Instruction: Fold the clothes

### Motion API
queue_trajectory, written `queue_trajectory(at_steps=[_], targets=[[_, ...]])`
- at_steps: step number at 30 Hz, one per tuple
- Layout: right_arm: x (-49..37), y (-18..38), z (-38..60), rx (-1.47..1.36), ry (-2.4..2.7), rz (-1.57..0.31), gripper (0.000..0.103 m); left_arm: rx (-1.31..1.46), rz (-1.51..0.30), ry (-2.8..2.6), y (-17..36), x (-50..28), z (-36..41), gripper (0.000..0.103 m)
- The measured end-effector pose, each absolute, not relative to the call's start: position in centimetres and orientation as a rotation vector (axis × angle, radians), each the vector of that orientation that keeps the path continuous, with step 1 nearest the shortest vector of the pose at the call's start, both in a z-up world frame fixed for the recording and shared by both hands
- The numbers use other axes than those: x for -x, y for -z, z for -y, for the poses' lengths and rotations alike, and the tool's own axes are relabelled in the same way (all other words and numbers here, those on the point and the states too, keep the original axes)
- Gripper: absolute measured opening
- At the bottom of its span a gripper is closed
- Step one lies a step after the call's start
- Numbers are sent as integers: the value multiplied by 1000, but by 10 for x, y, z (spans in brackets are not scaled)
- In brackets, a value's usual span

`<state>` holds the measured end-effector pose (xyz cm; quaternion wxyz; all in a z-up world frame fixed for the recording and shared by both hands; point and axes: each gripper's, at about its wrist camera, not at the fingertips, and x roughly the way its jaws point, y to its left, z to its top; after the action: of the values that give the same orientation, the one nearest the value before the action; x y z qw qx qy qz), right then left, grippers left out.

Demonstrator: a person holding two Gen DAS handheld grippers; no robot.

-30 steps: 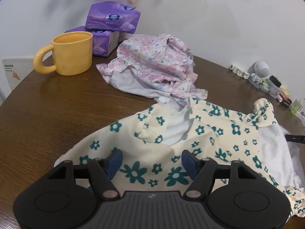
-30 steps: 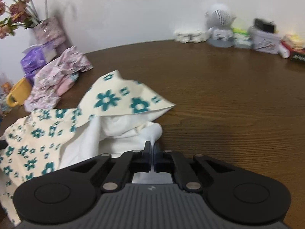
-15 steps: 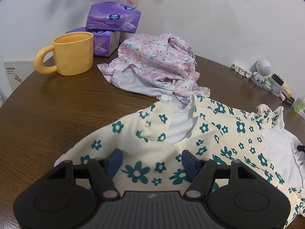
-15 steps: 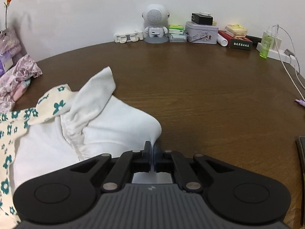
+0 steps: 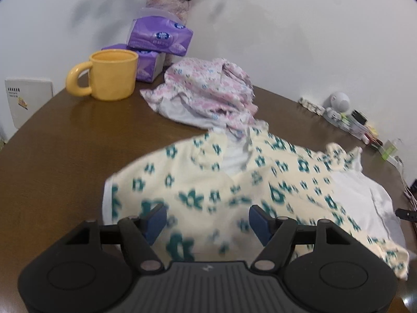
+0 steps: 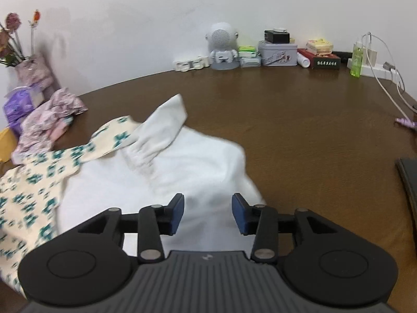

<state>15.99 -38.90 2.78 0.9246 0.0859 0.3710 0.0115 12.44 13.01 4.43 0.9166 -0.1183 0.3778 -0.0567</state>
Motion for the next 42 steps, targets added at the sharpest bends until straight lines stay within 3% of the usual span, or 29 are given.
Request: queue_trajectory(at_steps=[6,25,30,31,32,33,35,36,37,42], targets=[[-114,-29,357,-194,-103,-714,49,197,-774,105,-37,-92,-124,71],[-28,-9,298,-126,-158,-627,51,212,-745,103,-25,-50,-96,68],[-24,-1,289,-120,-146,-620,50,86,-702,62,-30,-50,-84,45],[-24,1,287,-108,-138,-621,49,68,-697,61,-30,-49,-83,35],[-24,3,286,-98,-129,-621,48,50,-692,59,-30,-49,-82,18],[-24,4,285,-96,-121,-620,43,33,-688,56,-29,-48,-82,11],[-25,7,286,-117,-125,-619,25,17,-682,55,-29,-46,-84,6],[-26,7,288,-126,-131,-618,11,8,-678,55,-30,-44,-85,6],[-26,5,289,-124,-135,-612,7,-9,-669,54,-32,-41,-87,6],[-28,-10,296,-107,-157,-575,5,-41,-613,49,-47,-22,-95,5]])
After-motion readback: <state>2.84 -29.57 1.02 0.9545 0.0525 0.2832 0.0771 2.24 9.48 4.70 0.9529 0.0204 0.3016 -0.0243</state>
